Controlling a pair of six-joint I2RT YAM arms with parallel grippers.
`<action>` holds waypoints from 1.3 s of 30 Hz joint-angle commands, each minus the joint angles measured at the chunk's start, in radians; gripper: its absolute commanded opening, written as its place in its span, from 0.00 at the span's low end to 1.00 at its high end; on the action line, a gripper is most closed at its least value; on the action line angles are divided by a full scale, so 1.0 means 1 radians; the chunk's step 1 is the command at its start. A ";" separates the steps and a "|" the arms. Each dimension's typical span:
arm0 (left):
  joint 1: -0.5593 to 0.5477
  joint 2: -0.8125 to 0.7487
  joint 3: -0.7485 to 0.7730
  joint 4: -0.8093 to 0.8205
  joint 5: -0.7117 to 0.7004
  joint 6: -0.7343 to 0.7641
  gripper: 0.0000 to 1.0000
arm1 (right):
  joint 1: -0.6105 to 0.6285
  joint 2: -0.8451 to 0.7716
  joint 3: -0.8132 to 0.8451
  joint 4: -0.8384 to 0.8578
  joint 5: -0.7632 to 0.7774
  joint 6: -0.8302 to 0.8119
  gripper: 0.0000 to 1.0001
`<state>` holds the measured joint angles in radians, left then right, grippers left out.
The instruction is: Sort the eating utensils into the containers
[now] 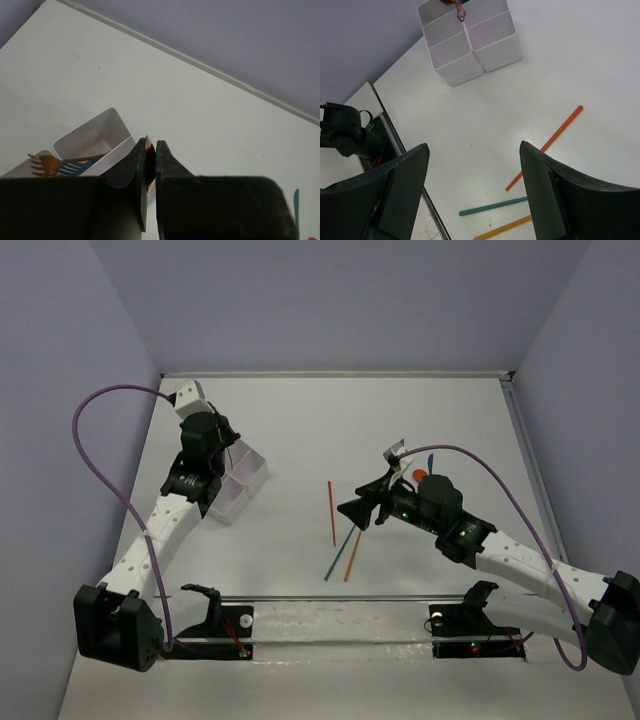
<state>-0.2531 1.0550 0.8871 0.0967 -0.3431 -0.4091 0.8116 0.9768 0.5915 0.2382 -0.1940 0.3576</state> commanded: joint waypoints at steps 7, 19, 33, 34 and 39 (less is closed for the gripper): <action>0.003 0.187 0.101 0.274 -0.092 0.108 0.06 | 0.001 -0.012 -0.005 0.061 0.027 -0.012 0.78; 0.003 0.309 0.035 0.357 -0.108 0.118 0.07 | 0.001 0.008 0.001 0.035 0.146 0.003 0.77; -0.006 0.249 0.096 0.287 -0.062 0.095 0.75 | 0.001 0.006 0.002 -0.071 0.496 0.047 0.64; -0.017 0.240 0.105 0.276 -0.028 0.092 0.75 | -0.008 0.013 0.007 -0.082 0.539 0.052 0.60; -0.035 0.140 0.174 0.163 0.139 0.030 0.75 | -0.071 0.074 0.045 -0.192 0.627 0.075 0.50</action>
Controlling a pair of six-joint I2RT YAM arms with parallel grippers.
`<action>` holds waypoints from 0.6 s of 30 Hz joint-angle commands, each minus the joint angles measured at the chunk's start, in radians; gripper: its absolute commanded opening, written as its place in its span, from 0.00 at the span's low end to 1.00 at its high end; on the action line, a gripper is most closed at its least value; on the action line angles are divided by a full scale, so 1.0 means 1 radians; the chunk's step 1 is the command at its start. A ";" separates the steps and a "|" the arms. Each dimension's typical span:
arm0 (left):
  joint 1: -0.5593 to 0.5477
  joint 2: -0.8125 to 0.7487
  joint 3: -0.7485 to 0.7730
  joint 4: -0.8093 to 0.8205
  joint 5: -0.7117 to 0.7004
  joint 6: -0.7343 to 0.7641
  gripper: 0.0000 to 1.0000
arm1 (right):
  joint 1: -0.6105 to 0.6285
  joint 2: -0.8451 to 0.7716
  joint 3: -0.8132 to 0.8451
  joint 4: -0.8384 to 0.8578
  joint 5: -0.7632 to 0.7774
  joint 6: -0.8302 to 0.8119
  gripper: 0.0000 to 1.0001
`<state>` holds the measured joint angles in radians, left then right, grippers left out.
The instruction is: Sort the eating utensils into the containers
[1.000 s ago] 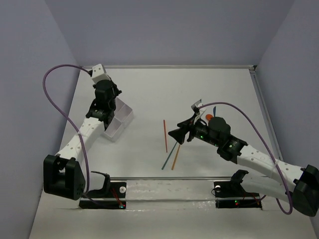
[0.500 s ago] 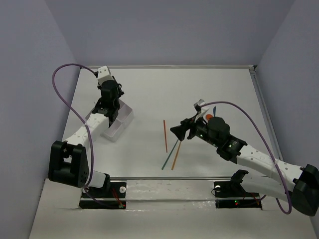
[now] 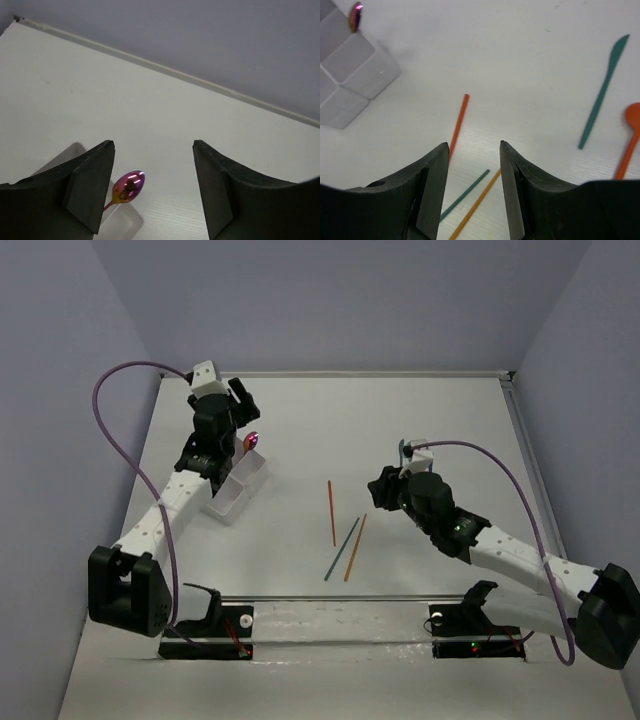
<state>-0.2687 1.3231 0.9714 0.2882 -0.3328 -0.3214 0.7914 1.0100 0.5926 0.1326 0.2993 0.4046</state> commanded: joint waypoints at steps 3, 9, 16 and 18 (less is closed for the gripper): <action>-0.030 -0.202 0.070 -0.072 0.271 -0.084 0.75 | -0.125 0.096 0.067 -0.131 0.138 0.043 0.46; -0.040 -0.422 -0.039 -0.167 0.503 -0.076 0.76 | -0.254 0.192 0.111 -0.234 0.146 0.060 0.39; -0.040 -0.645 -0.218 -0.267 0.537 0.008 0.77 | -0.374 0.311 0.139 -0.281 0.126 0.085 0.33; -0.040 -0.682 -0.235 -0.270 0.529 0.019 0.78 | -0.386 0.347 0.144 -0.284 0.112 0.095 0.33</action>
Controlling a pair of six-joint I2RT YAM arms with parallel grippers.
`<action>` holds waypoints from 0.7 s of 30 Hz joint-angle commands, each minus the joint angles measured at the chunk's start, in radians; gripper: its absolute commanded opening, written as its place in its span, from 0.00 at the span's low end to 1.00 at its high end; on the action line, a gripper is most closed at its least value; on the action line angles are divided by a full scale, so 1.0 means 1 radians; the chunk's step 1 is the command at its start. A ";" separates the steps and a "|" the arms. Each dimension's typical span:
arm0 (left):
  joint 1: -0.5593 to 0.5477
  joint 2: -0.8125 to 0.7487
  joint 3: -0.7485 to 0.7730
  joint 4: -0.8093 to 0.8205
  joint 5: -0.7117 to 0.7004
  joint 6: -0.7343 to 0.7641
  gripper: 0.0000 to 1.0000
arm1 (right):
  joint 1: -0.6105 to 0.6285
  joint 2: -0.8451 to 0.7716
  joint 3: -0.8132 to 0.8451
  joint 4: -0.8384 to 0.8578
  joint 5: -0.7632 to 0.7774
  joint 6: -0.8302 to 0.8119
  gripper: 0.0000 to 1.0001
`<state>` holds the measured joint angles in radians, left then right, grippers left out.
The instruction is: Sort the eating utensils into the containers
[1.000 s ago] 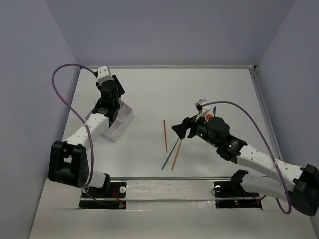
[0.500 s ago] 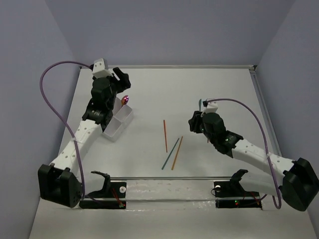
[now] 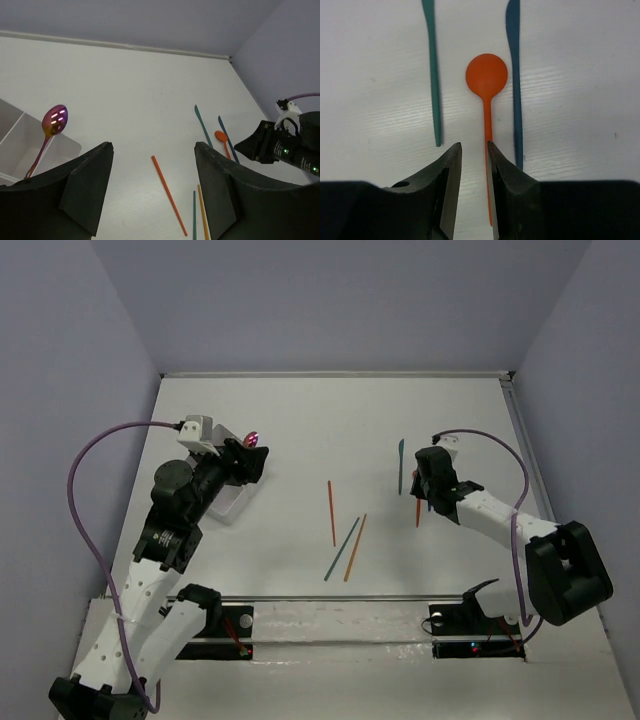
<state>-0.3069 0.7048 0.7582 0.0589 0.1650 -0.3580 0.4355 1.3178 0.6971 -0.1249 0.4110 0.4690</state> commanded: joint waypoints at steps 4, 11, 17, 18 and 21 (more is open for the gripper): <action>-0.001 -0.117 -0.020 -0.031 0.056 0.051 0.79 | -0.040 0.141 0.082 -0.050 0.002 0.049 0.33; -0.011 -0.134 -0.017 -0.036 0.099 0.042 0.79 | -0.049 0.221 0.093 -0.051 -0.018 0.082 0.32; -0.011 -0.137 -0.017 -0.033 0.114 0.039 0.79 | -0.049 0.274 0.113 -0.059 -0.020 0.086 0.31; -0.011 -0.136 -0.017 -0.033 0.116 0.037 0.79 | -0.049 0.279 0.113 -0.056 -0.023 0.083 0.27; -0.011 -0.131 -0.019 -0.031 0.119 0.034 0.79 | -0.049 0.290 0.117 -0.053 -0.029 0.073 0.12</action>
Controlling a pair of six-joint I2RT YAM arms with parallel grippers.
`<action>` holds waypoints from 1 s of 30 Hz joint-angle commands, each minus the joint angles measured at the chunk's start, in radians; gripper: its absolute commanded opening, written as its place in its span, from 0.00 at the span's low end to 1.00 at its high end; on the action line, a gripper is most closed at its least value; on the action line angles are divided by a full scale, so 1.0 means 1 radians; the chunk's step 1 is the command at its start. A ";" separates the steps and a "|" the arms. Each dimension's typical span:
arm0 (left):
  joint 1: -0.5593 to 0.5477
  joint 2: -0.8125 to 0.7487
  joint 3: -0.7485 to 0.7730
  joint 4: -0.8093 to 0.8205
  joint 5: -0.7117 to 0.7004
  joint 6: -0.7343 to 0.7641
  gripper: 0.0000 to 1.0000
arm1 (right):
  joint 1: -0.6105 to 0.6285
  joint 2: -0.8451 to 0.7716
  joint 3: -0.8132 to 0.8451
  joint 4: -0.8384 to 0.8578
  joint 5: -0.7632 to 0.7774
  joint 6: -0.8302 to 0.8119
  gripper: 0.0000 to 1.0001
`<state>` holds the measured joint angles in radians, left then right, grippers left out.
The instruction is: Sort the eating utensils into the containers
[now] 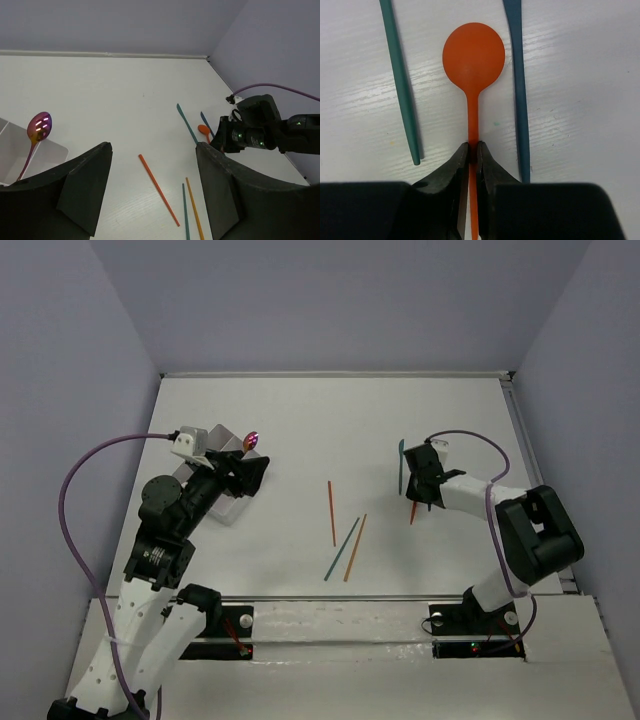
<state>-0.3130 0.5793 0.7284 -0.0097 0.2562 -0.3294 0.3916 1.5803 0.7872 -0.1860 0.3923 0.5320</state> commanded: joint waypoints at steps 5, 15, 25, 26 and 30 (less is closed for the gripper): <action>-0.005 0.020 0.011 0.042 0.049 0.000 0.79 | -0.005 -0.057 0.032 0.014 0.008 -0.036 0.07; -0.005 0.206 0.019 0.106 0.205 -0.121 0.78 | 0.065 -0.338 0.000 0.135 -0.274 -0.176 0.07; -0.199 0.439 0.011 0.305 0.180 -0.309 0.78 | 0.201 -0.447 -0.072 0.404 -0.736 -0.188 0.07; -0.221 0.456 0.009 0.326 0.152 -0.341 0.78 | 0.214 -0.454 -0.084 0.427 -0.762 -0.184 0.07; -0.244 0.539 0.016 0.421 0.077 -0.393 0.78 | 0.245 -0.470 -0.109 0.454 -0.799 -0.165 0.07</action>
<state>-0.5373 1.0721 0.7288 0.2363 0.4091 -0.6334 0.6067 1.1488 0.7036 0.1432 -0.2863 0.3618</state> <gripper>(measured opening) 0.778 0.110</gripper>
